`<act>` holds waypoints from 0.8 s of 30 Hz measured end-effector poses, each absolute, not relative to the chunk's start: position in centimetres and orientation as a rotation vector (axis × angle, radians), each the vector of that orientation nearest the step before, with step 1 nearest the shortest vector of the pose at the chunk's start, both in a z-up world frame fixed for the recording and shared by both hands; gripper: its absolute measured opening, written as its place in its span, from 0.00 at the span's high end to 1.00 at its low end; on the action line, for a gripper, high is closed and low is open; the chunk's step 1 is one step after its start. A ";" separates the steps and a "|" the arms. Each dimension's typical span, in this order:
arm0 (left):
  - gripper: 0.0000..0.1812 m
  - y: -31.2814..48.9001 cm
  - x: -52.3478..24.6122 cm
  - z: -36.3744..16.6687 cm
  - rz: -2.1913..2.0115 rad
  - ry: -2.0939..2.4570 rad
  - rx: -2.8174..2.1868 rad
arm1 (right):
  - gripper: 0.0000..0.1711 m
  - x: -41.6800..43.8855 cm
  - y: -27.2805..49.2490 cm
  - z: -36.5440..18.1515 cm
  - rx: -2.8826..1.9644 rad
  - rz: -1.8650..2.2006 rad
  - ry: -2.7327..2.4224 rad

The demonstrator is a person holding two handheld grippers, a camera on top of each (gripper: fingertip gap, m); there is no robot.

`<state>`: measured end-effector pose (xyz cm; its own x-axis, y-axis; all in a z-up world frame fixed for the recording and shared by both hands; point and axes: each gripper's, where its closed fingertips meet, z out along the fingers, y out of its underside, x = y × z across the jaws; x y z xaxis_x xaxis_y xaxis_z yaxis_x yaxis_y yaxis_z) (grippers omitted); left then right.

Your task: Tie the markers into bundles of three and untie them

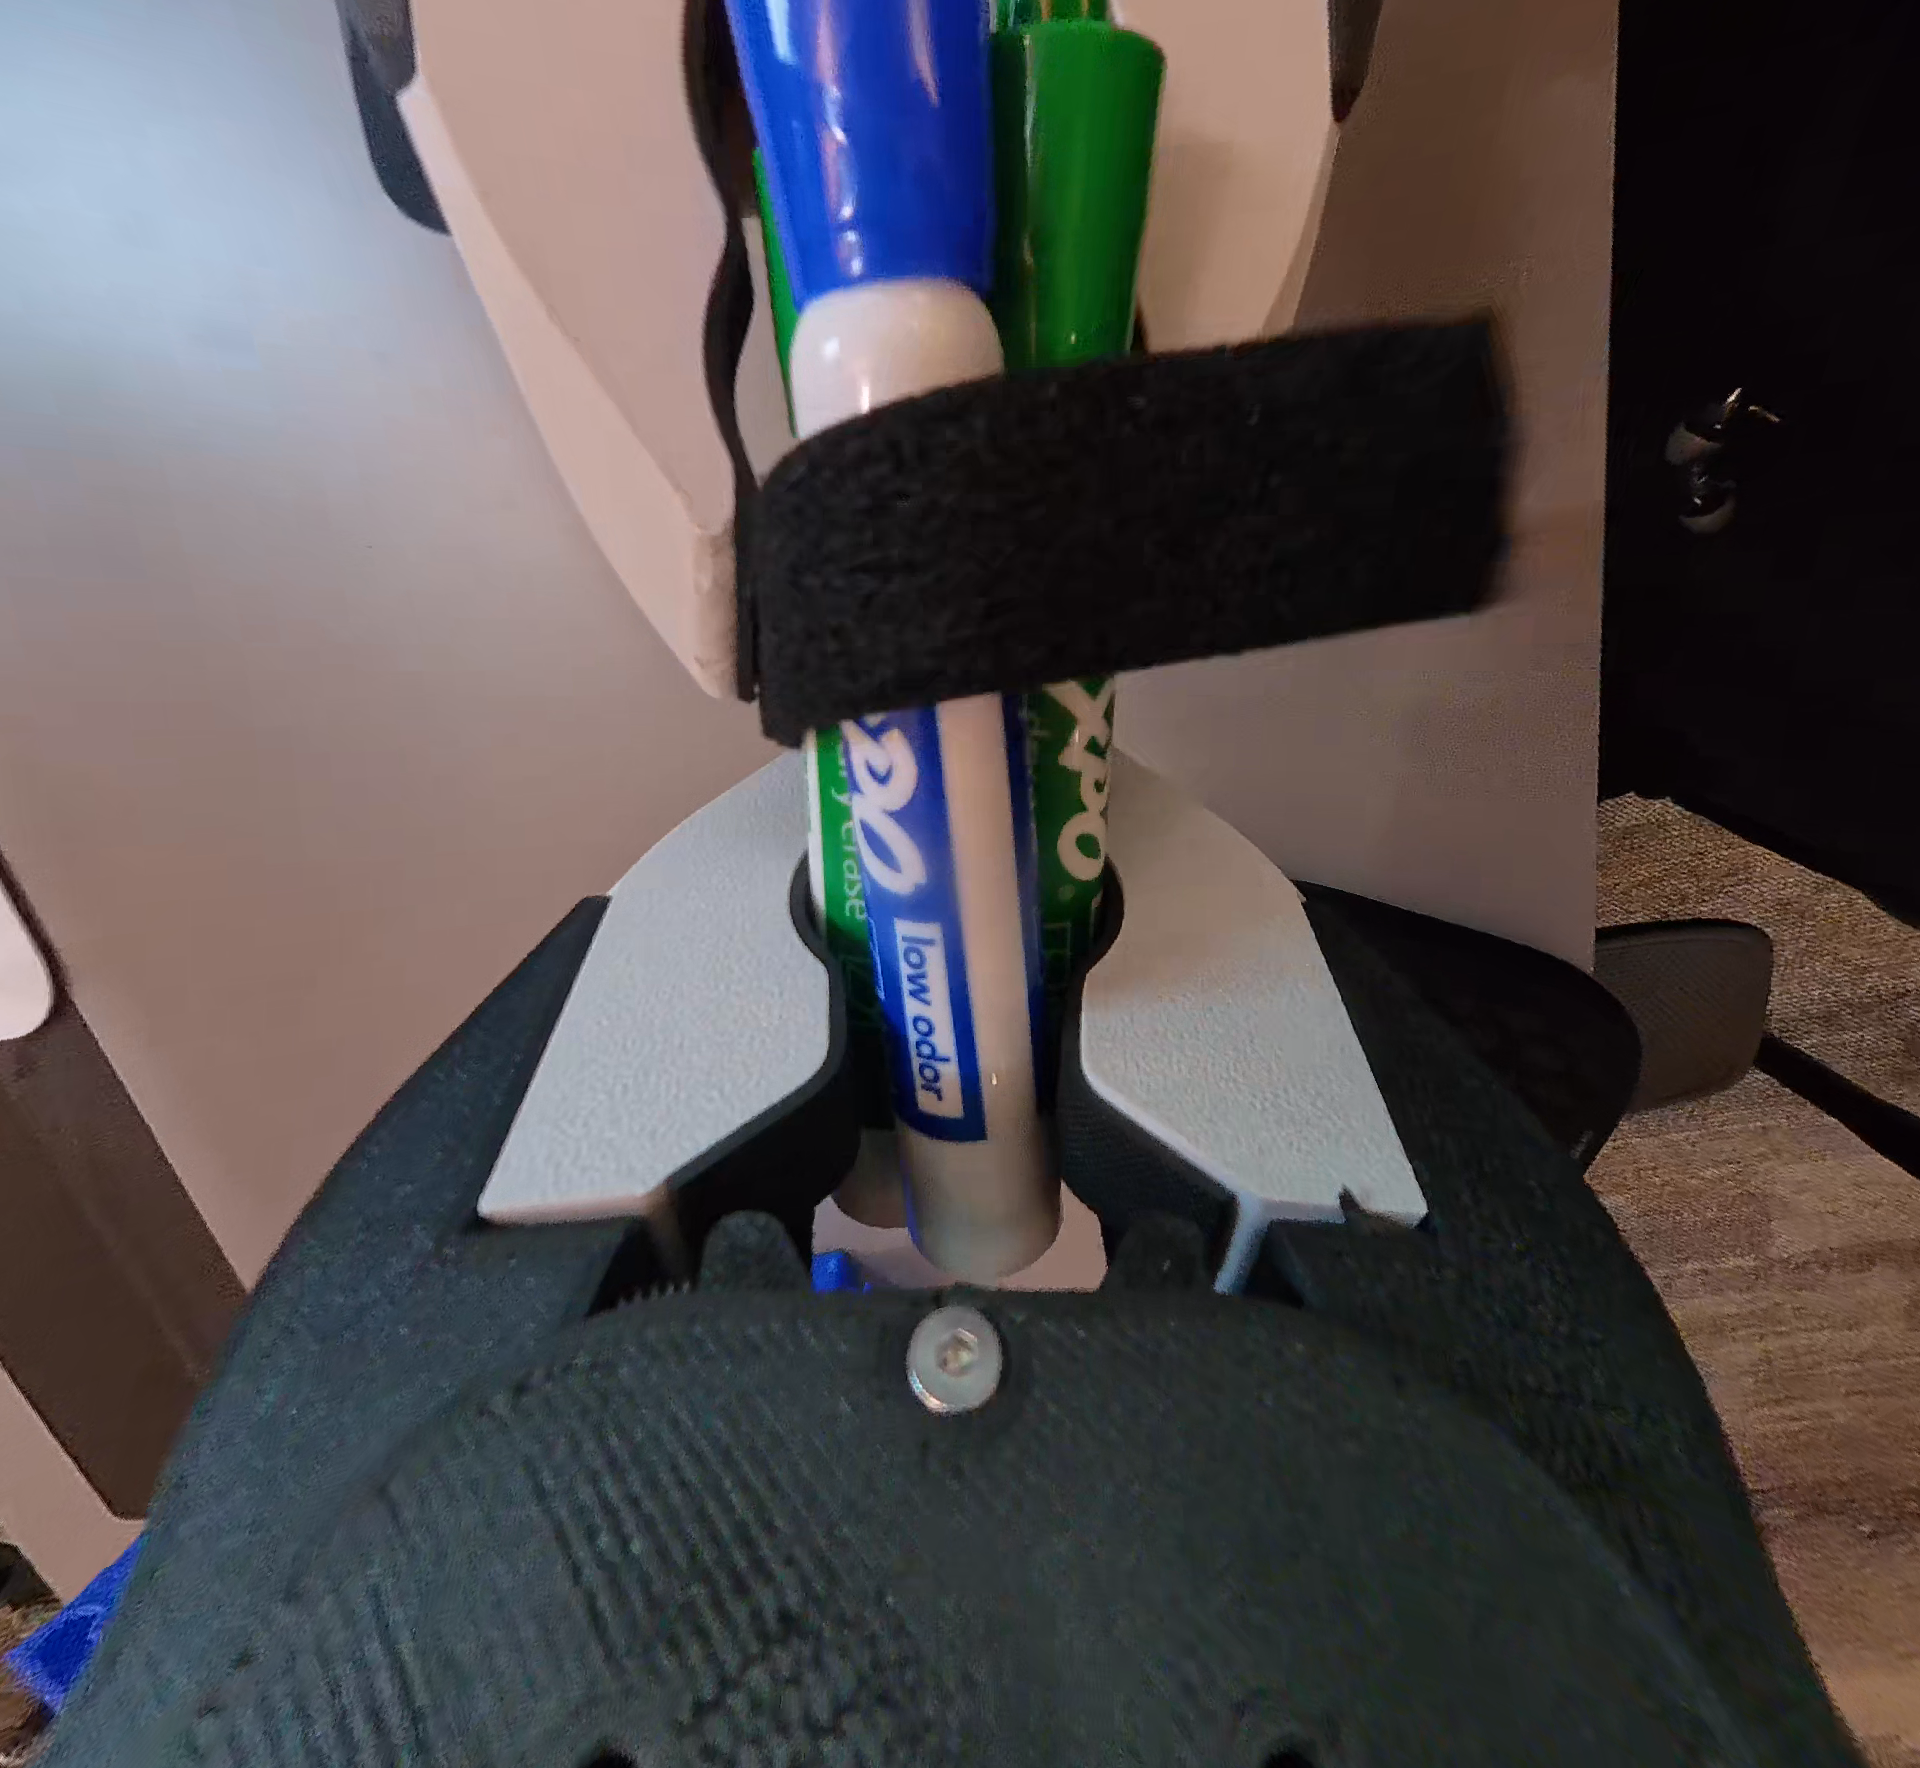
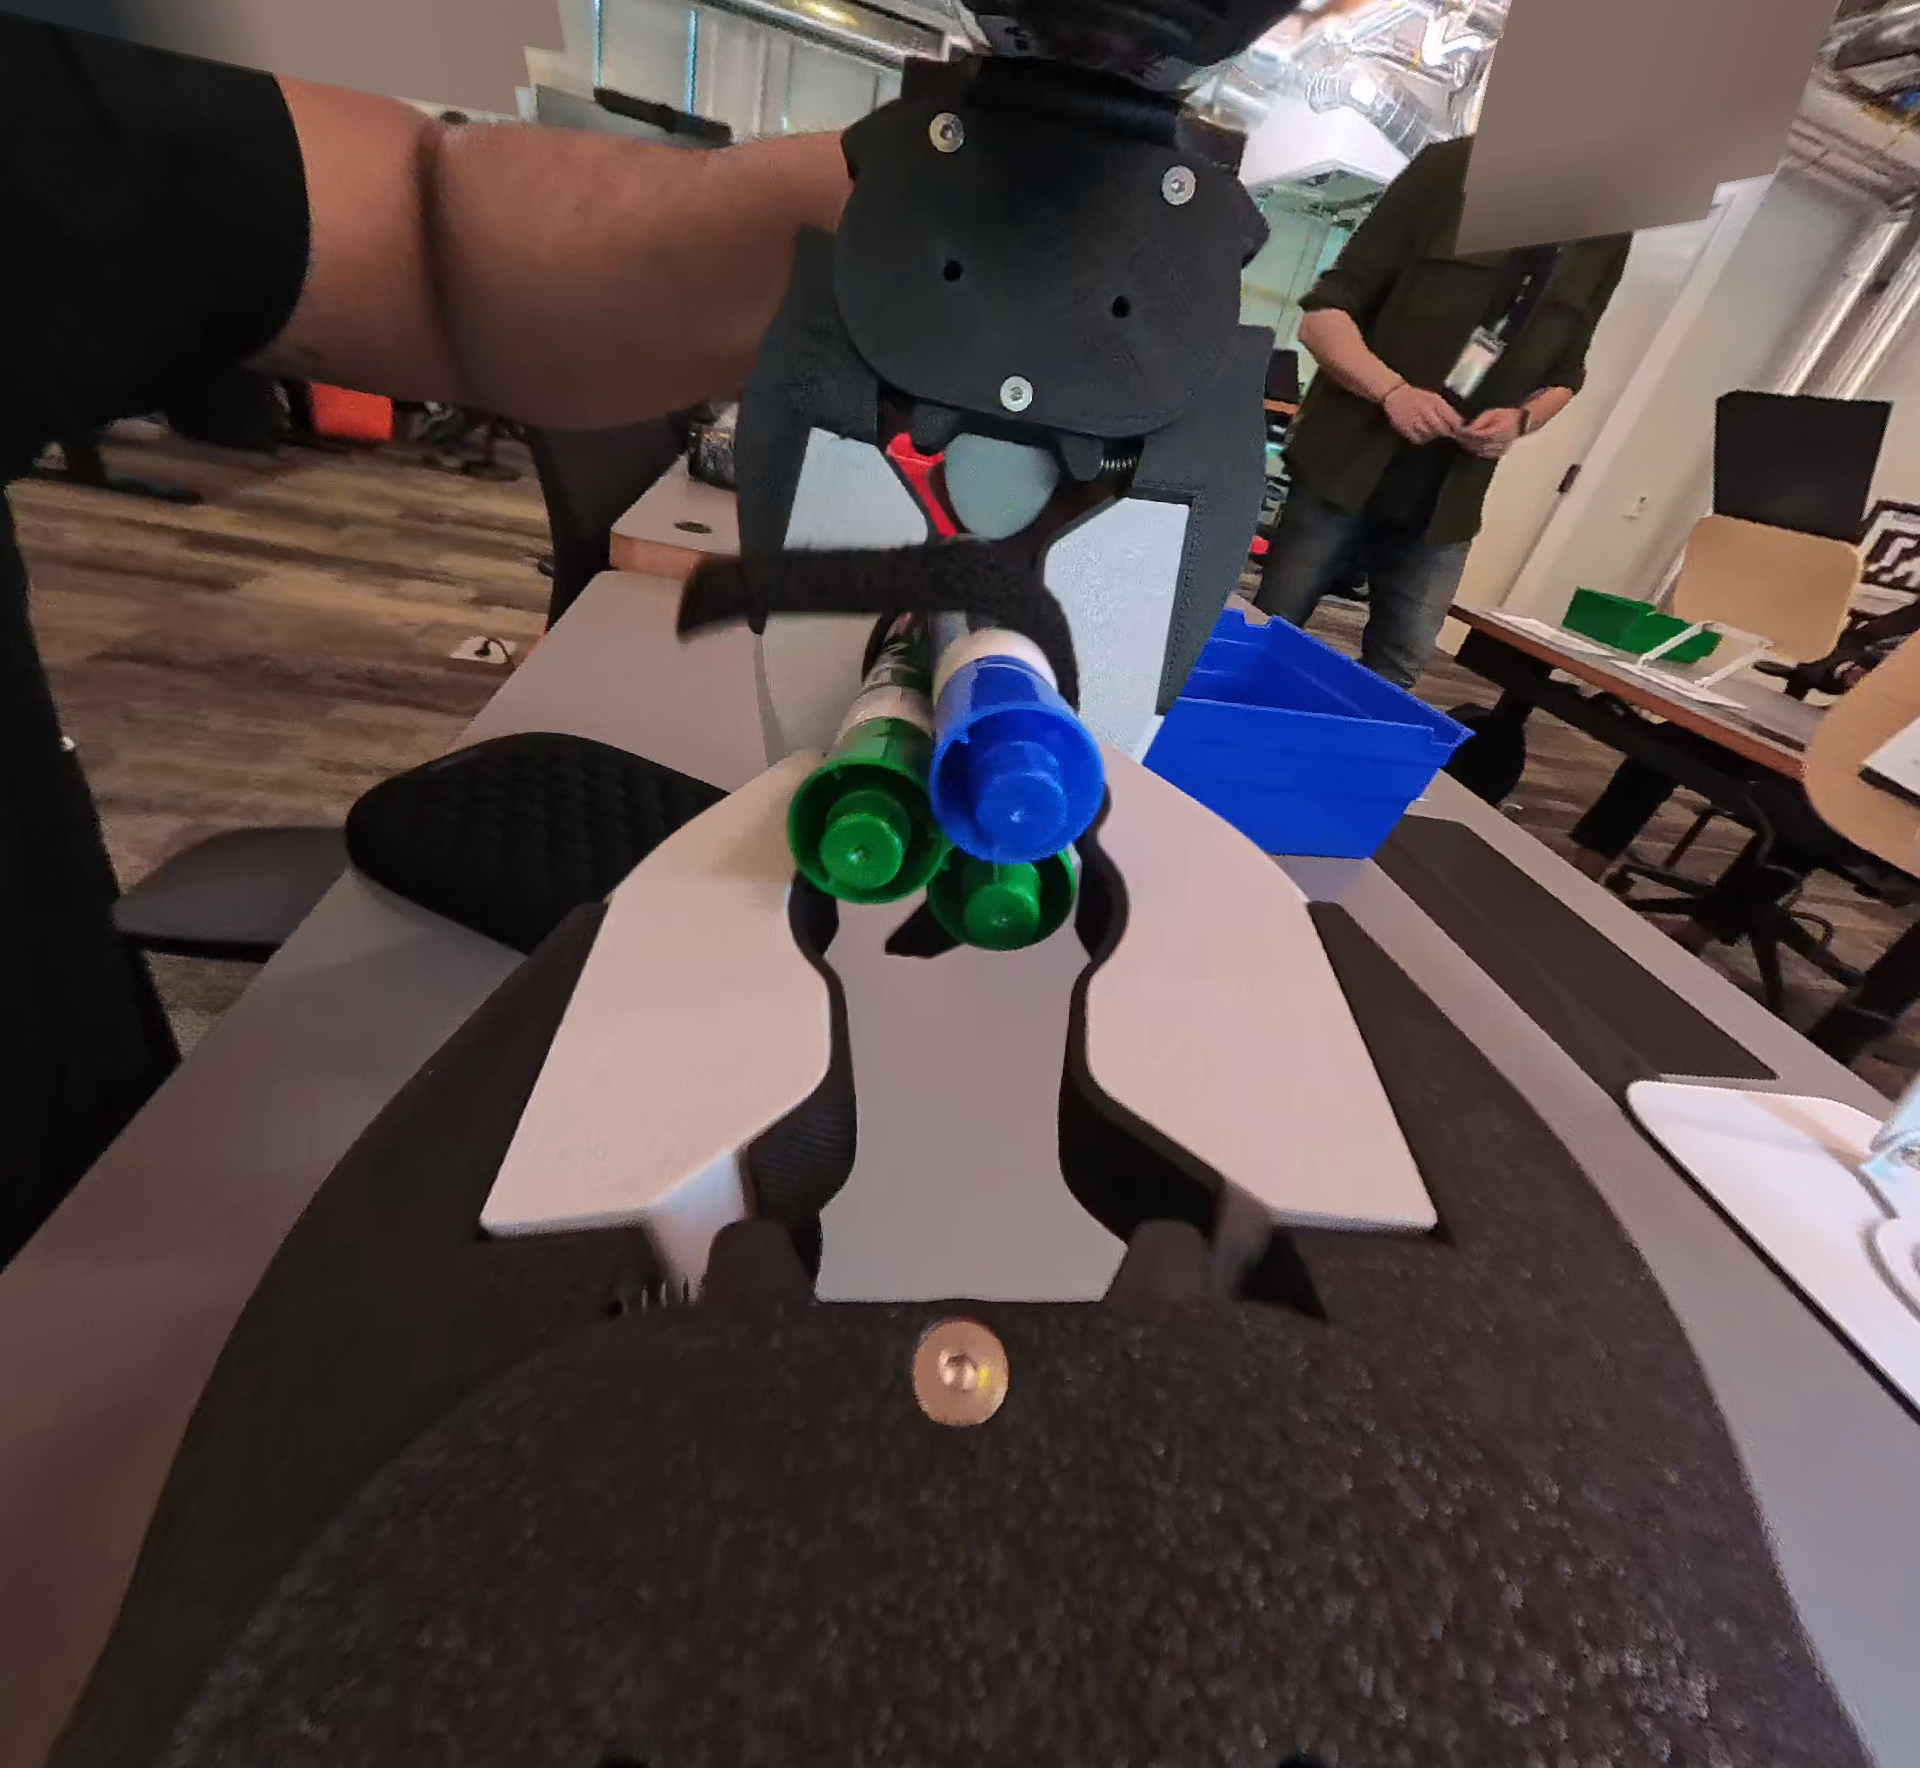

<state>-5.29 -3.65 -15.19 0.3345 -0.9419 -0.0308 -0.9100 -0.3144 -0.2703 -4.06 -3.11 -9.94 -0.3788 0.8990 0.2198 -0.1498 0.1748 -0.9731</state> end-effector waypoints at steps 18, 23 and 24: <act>0.76 -2.8 -6.2 -15.3 -0.026 1.673 -2.368 | 0.57 -3.3 -4.0 -9.8 -0.777 1.408 -1.603; 0.76 -2.4 -6.6 -15.7 0.018 1.627 -2.394 | 0.48 -3.4 -4.0 -9.9 -0.900 1.532 -1.607; 0.76 -2.2 -6.6 -15.8 0.032 1.616 -2.397 | 0.49 -3.5 -3.8 -9.8 -0.921 1.545 -1.594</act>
<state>-6.62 -2.25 -15.76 0.3845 -0.9098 -0.1565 -0.9152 -0.3536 -0.1932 -3.46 -3.78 -9.81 -0.4842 0.8748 0.0177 0.0097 0.0256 -0.9996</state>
